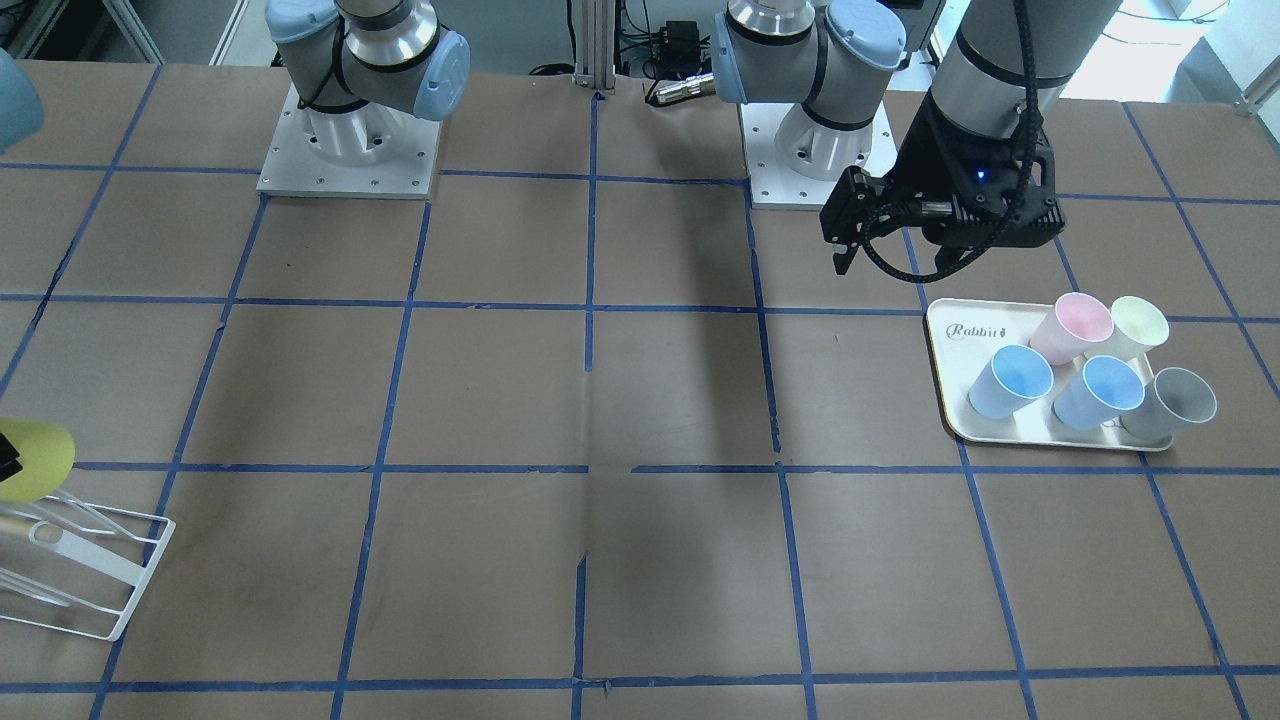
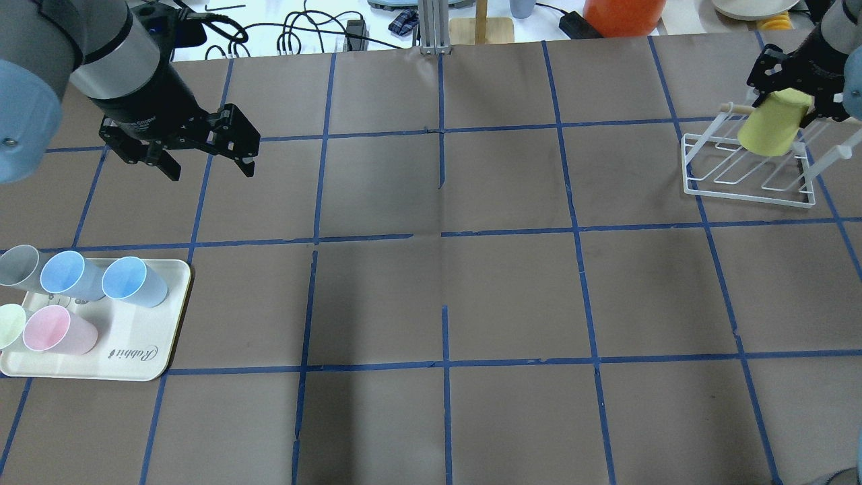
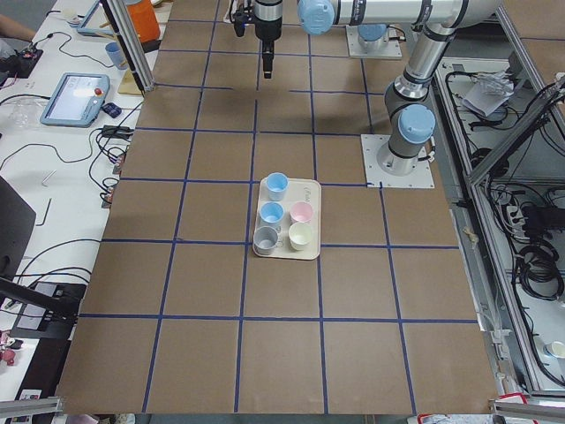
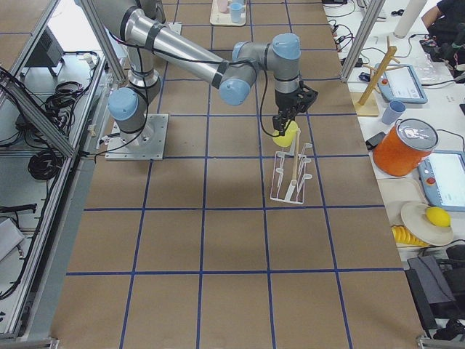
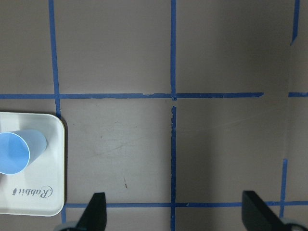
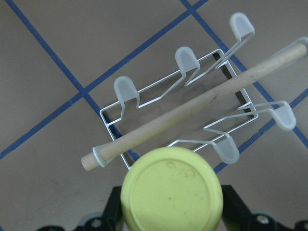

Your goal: Transfer IKEA cup to right arm and place on rack

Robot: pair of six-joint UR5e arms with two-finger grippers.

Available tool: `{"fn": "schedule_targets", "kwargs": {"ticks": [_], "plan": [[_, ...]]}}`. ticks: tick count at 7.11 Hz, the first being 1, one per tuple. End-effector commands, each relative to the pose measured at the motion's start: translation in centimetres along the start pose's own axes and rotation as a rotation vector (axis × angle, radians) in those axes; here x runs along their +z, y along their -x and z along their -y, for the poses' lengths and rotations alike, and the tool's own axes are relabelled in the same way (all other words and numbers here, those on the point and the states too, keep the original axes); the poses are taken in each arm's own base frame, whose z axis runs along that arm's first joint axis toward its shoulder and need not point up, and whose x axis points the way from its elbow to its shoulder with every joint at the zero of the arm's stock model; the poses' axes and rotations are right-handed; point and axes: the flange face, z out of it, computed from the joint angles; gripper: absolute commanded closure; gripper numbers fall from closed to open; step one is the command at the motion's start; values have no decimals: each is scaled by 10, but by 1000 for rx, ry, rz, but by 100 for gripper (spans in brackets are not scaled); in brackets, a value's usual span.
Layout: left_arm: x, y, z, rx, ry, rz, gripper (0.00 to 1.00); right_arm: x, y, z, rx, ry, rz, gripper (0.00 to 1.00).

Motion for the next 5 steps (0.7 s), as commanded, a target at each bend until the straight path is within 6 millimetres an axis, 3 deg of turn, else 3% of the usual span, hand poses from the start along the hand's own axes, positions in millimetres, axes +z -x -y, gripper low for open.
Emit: {"fn": "schedule_targets", "kwargs": {"ticks": [1, 5], "plan": [[0, 0, 0, 0, 0, 0, 0, 12, 2, 1, 1, 18, 2, 100], [1, -1, 0, 0, 2, 0, 0, 25, 4, 6, 0, 14, -1, 100]]}}
